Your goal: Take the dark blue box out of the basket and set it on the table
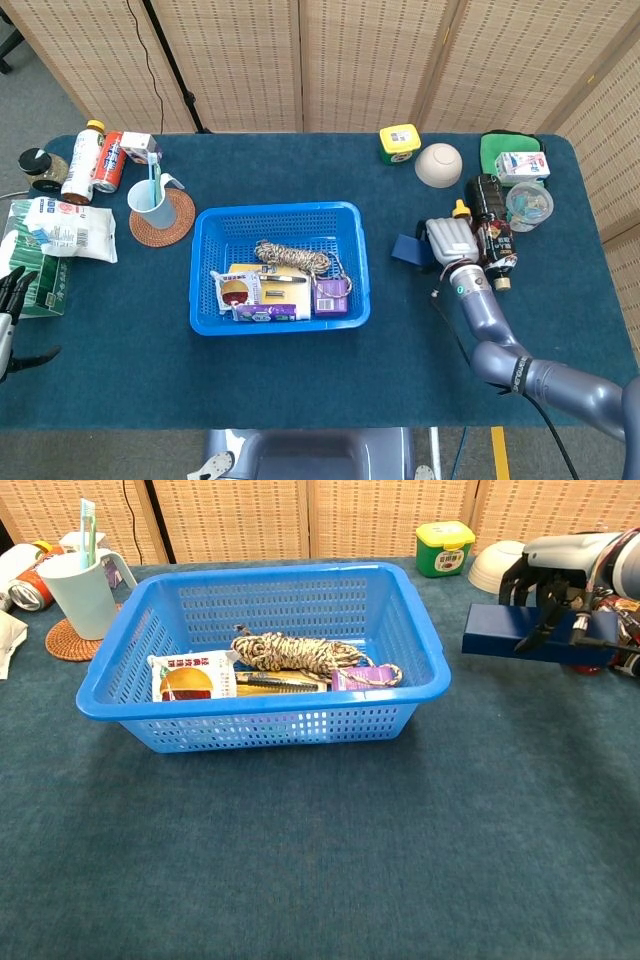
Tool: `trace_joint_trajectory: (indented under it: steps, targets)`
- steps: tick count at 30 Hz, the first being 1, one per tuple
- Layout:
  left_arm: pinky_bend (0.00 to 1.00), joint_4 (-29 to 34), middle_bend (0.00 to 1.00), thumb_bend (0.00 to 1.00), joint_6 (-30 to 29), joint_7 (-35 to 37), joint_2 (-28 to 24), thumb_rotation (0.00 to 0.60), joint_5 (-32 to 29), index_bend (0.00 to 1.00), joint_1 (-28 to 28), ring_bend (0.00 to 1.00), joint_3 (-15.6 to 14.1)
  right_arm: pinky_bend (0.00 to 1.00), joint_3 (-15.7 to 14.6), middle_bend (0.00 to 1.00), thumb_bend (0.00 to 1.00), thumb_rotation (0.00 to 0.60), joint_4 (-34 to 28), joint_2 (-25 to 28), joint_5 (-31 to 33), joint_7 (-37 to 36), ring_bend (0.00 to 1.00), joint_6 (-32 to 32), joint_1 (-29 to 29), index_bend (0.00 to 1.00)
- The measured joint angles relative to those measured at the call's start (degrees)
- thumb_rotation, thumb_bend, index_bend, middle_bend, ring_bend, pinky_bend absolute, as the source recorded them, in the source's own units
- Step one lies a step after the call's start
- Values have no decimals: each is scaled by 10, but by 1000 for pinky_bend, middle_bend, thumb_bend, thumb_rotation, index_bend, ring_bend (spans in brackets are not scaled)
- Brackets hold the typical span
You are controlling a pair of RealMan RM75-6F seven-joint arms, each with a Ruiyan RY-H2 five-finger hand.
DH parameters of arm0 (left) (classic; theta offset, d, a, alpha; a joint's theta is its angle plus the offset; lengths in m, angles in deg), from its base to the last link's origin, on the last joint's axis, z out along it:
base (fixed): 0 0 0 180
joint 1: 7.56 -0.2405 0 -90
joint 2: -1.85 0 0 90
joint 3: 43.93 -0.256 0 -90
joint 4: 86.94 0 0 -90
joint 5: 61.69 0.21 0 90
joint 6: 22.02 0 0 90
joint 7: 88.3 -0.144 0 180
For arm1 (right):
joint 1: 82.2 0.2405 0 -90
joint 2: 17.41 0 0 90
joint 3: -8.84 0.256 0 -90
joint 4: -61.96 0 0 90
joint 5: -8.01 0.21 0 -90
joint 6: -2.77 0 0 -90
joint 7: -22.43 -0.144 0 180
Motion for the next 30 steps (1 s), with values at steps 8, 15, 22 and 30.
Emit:
trace_joint_trajectory:
  steps: [8,15,22,30]
  targets:
    - [0,0,0,24,1,0,0,600,0,0,0,0,0,594,-14,625,548,600,-27,14,47,12,565,-21,11,623]
    - [0,1,0,24,3,-4,1,600,-1,0,1,0,-1,588,-22,546,543,600,-43,16,44,-5,503,-25,10,510]
    - [0,3,0,25,5,0,-2,600,-2,0,1,0,-1,428,-33,125,413,600,-46,28,34,-23,135,-58,12,18]
    - [0,2,0,24,2,5,-4,600,1,0,0,0,-2,133,-51,0,370,600,-76,46,45,-11,0,-28,18,0]
